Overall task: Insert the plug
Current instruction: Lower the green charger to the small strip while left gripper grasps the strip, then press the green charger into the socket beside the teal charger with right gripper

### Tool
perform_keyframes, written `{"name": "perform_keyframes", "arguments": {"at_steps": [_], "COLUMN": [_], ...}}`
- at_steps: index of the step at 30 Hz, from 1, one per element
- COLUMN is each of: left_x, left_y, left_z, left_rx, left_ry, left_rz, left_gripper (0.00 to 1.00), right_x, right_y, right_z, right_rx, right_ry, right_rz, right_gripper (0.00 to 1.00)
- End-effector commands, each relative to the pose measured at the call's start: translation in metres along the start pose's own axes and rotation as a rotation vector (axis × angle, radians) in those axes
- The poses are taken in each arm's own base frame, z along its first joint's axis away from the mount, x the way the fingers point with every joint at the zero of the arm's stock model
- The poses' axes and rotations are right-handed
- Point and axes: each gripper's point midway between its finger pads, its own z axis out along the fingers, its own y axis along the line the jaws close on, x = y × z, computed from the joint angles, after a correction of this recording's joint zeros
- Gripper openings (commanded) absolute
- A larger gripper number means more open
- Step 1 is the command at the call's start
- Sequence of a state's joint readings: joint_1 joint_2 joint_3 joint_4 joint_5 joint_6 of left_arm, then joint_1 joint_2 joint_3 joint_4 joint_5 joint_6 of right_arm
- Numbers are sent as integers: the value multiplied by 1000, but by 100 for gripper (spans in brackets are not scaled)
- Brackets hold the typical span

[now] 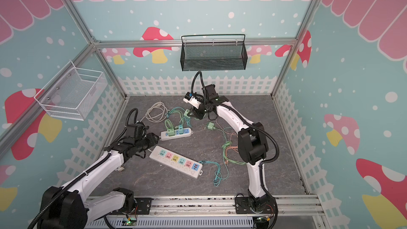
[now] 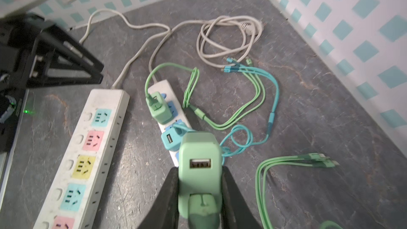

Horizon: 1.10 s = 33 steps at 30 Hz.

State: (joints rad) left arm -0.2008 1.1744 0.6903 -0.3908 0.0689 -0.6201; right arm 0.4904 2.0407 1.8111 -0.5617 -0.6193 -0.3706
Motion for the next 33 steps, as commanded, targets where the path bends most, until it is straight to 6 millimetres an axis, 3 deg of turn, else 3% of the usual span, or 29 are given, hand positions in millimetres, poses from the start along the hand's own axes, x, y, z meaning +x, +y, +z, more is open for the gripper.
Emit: {"name": "perform_keyframes", "arguments": {"at_steps": [1,4,10,21,33], "left_x": [-9,-10,-17,-23,-16], "left_y": [-9,-6,-2,2,7], "left_z": [9,23,45,85,103], "left_rx": [20,3,-20,-16,-14], "left_ry": [22,44,56,90,130], "left_rz": [10,6,10,33,52], "left_gripper": [46,39,37,29,21], "right_x": [6,15,31,53,68], "right_y": [19,23,34,31,28], "right_z": [-1,4,21,43,62], "right_rx": [-32,-44,-61,-50,-54], "right_ry": [42,69,139,213,251], "right_rz": [-117,-127,-165,-209,-247], "right_gripper": [0,0,0,0,0]}}
